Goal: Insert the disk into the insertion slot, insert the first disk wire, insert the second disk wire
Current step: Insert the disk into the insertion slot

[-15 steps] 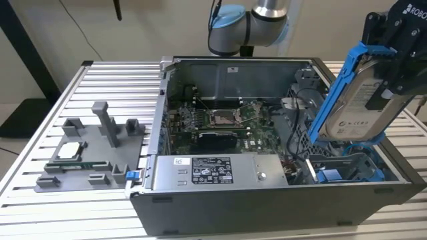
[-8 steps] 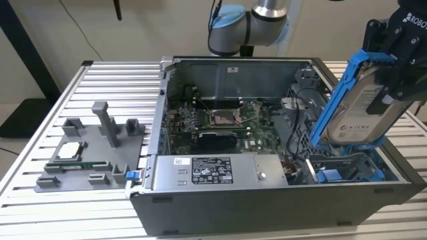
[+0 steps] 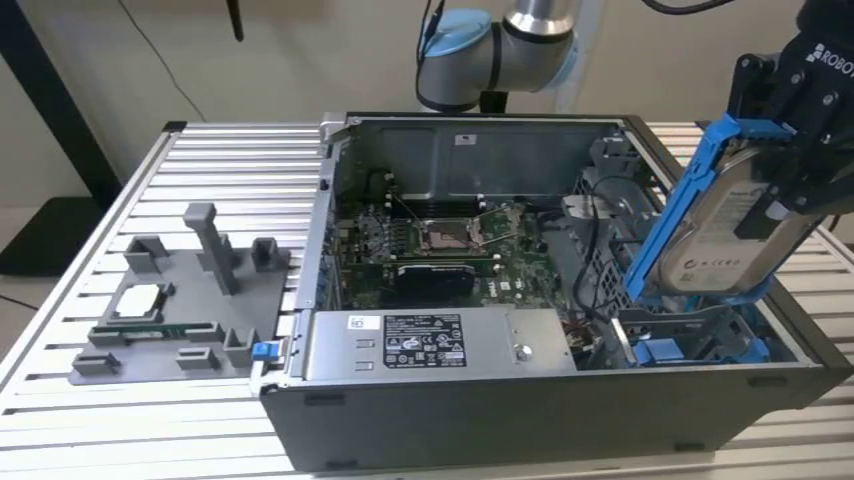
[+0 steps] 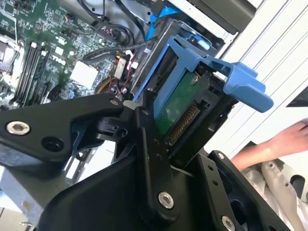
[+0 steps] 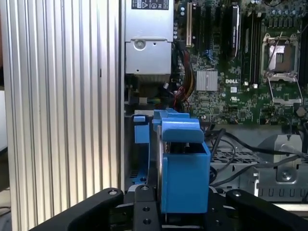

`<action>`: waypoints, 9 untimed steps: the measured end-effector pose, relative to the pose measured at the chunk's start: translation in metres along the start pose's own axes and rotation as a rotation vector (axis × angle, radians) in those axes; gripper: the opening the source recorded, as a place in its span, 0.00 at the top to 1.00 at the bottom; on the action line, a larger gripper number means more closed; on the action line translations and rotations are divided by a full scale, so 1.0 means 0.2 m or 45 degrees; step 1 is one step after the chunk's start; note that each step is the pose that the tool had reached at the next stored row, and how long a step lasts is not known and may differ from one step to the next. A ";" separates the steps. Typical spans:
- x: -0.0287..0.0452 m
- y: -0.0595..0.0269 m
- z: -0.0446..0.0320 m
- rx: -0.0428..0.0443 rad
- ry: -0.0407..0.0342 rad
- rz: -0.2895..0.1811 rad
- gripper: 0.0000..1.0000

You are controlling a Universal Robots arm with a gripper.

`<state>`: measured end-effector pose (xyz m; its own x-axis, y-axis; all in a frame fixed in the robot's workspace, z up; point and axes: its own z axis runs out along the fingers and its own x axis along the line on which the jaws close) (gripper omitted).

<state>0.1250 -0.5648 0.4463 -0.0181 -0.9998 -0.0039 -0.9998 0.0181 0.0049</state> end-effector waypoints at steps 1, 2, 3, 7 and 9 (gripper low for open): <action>0.001 -0.002 0.006 0.000 -0.0001 0.000 1.00; 0.002 -0.004 0.013 0.000 -0.0001 0.000 1.00; 0.003 -0.006 0.020 0.000 -0.0001 0.000 1.00; 0.007 -0.014 0.047 0.000 -0.0002 0.000 1.00; 0.010 -0.018 0.061 0.000 0.0000 0.000 1.00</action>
<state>0.1285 -0.5668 0.4341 -0.0181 -0.9998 -0.0039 -0.9998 0.0181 0.0049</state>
